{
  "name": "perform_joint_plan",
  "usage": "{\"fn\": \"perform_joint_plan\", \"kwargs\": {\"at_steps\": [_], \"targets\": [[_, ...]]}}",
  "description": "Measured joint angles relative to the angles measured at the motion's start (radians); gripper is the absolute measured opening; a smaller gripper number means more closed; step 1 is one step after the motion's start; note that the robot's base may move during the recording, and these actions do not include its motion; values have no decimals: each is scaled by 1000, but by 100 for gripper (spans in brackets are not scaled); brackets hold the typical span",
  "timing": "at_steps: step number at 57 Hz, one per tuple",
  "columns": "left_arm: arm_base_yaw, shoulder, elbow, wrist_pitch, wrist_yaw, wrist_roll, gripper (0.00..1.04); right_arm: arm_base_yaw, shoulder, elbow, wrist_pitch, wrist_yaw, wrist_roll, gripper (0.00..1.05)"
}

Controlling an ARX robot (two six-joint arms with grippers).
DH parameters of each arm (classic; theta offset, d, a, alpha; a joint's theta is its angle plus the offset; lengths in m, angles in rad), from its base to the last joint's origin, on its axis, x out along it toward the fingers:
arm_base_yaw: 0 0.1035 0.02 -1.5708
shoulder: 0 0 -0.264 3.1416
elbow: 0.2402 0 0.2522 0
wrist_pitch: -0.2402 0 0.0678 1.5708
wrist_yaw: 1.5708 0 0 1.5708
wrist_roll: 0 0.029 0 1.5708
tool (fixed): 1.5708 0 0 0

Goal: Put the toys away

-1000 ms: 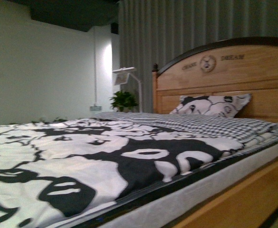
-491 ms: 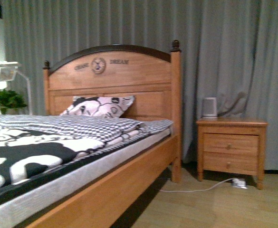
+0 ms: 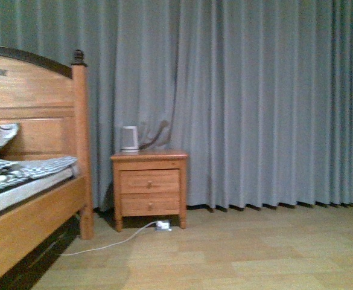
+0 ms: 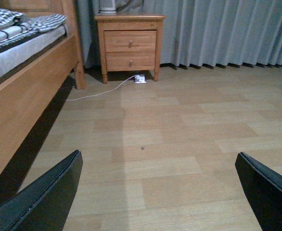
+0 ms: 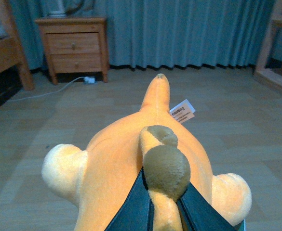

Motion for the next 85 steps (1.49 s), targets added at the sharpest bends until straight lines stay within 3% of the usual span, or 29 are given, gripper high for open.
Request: {"fn": "perform_joint_plan", "kwargs": {"at_steps": [85], "targets": [[0,-1,0,0,-4,0,98,0,0,0,0,-8,0,5]]}}
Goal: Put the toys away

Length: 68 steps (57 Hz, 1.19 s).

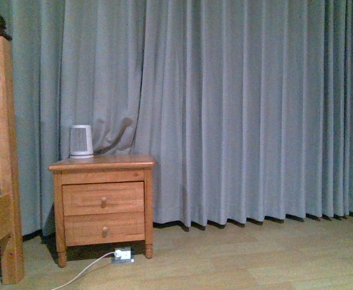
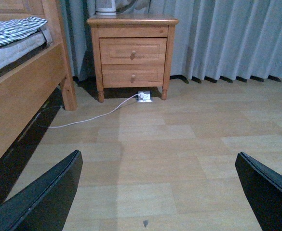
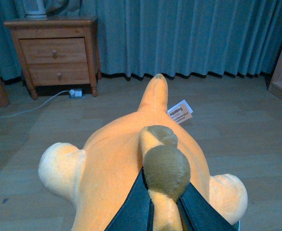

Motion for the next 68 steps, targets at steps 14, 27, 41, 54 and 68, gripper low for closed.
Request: {"fn": "perform_joint_plan", "kwargs": {"at_steps": [14,27,41,54,68], "targets": [[0,0,0,0,0,0,98,0,0,0,0,0,0,5],[0,0,0,0,-1,0,98,0,0,0,0,0,0,5],[0,0,0,0,0,0,98,0,0,0,0,-1,0,5],[0,-1,0,0,0,0,98,0,0,0,0,0,0,5],[0,-1,0,0,-1,0,98,0,0,0,0,0,0,5]]}}
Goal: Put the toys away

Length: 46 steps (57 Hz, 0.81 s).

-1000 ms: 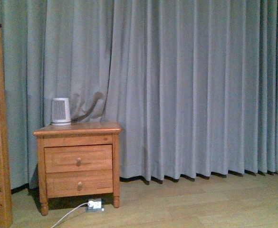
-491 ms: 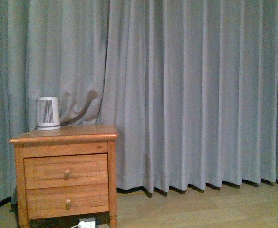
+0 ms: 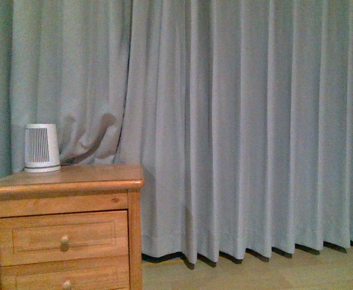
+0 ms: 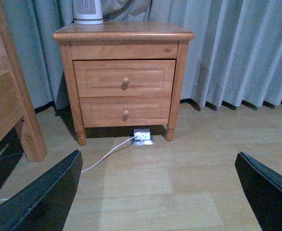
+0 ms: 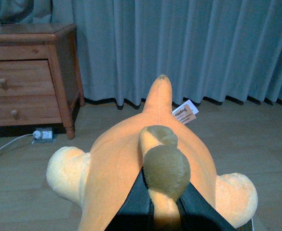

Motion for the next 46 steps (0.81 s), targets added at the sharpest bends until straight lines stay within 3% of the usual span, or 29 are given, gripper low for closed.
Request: {"fn": "perform_joint_plan", "kwargs": {"at_steps": [46], "targets": [[0,1,0,0,1,0,98,0,1,0,0,-6,0,5]]}}
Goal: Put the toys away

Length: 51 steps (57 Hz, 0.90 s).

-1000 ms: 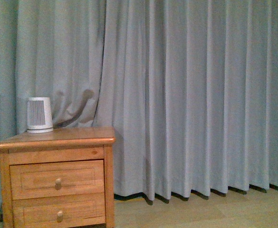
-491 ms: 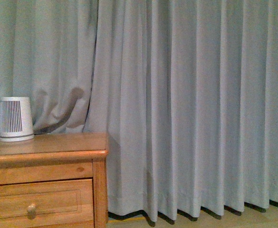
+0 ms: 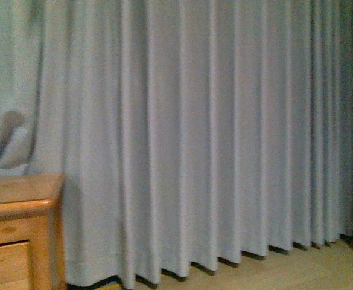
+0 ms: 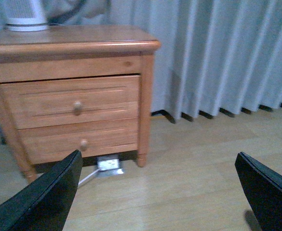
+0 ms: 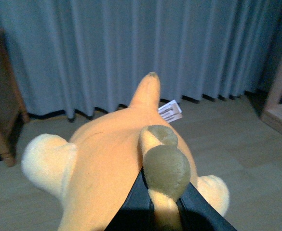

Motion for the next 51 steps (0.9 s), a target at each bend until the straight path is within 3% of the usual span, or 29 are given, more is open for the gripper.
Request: {"fn": "perform_joint_plan", "kwargs": {"at_steps": [51], "targets": [[-2,0,0,0,-1,0,98,1,0,0,0,4,0,5]]}}
